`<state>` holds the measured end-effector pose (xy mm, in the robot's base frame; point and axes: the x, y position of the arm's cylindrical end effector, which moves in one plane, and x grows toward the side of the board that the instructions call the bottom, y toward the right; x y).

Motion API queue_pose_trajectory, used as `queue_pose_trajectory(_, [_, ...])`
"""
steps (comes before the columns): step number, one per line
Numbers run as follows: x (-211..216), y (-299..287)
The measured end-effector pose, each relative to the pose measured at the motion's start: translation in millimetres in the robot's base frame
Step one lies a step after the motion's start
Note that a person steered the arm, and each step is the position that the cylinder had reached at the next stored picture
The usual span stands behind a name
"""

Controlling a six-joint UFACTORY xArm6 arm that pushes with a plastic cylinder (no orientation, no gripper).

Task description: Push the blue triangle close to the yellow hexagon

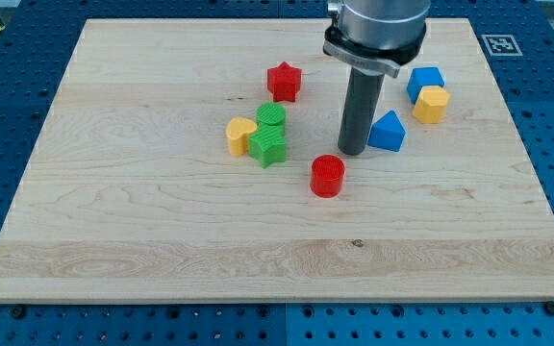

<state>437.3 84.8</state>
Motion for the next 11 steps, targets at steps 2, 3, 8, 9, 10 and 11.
queue_pose_trajectory(2, [-9, 40])
queue_pose_trajectory(3, [-9, 56])
queue_pose_trajectory(8, [47, 93])
queue_pose_trajectory(9, [36, 102])
queue_pose_trajectory(10, [20, 102])
queue_pose_trajectory(11, [17, 102])
